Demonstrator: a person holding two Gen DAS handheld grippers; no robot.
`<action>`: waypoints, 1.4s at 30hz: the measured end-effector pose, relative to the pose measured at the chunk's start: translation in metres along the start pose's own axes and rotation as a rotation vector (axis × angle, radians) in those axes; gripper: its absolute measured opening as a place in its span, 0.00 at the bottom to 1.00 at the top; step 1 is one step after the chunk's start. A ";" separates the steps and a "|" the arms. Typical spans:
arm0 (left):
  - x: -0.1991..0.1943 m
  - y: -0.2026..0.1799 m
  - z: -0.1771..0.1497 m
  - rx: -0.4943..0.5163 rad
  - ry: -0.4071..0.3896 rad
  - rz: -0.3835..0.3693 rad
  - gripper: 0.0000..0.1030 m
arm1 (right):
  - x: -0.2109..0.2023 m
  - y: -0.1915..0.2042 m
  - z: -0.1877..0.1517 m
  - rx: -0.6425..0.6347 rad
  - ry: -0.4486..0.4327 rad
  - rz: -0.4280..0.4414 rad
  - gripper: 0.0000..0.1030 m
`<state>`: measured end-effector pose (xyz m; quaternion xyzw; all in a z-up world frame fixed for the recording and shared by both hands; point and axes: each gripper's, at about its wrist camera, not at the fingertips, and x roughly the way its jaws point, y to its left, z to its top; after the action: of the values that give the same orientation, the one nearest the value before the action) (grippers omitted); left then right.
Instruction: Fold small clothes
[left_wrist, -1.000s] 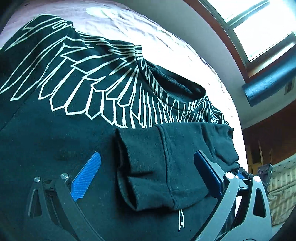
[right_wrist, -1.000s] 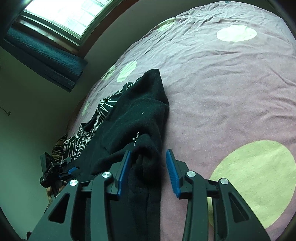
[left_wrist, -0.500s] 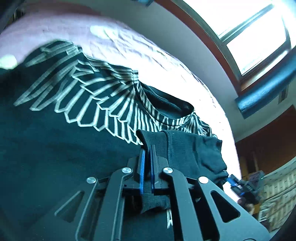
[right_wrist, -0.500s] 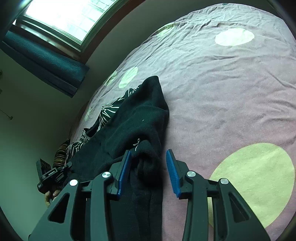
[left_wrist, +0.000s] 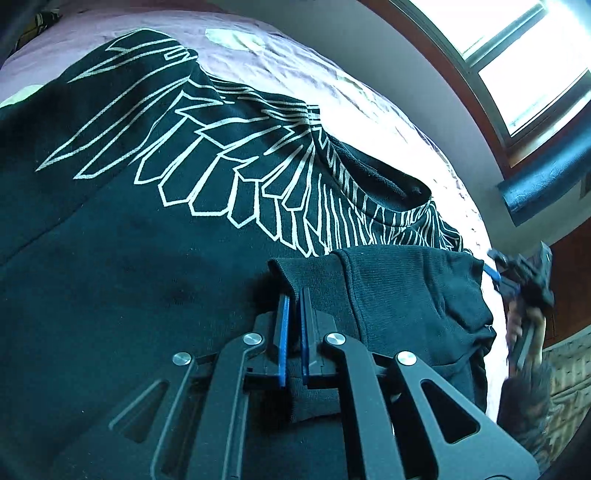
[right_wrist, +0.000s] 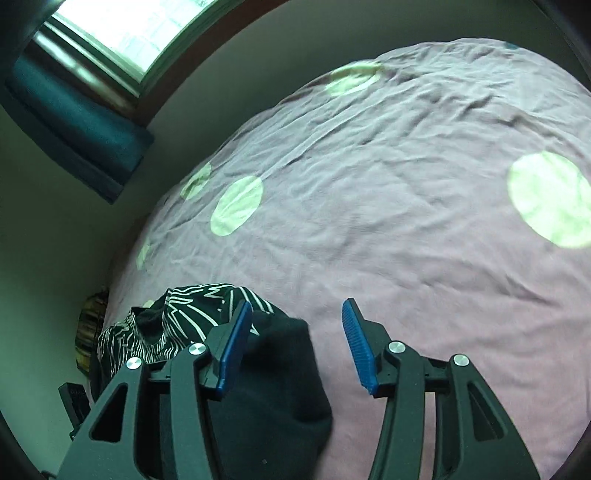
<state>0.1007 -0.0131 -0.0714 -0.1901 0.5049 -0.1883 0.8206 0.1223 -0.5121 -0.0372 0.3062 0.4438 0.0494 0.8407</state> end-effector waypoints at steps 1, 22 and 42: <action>0.001 0.000 0.000 -0.001 0.000 -0.001 0.04 | 0.014 0.009 0.010 -0.036 0.059 0.005 0.50; -0.004 -0.007 0.004 0.071 0.023 -0.042 0.09 | 0.013 -0.014 -0.005 -0.034 0.082 -0.111 0.24; -0.106 0.041 -0.046 0.038 -0.119 0.035 0.59 | -0.020 0.018 -0.121 0.111 -0.023 0.140 0.35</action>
<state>0.0199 0.0696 -0.0302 -0.1764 0.4549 -0.1719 0.8558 0.0195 -0.4480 -0.0637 0.3832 0.4138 0.0796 0.8219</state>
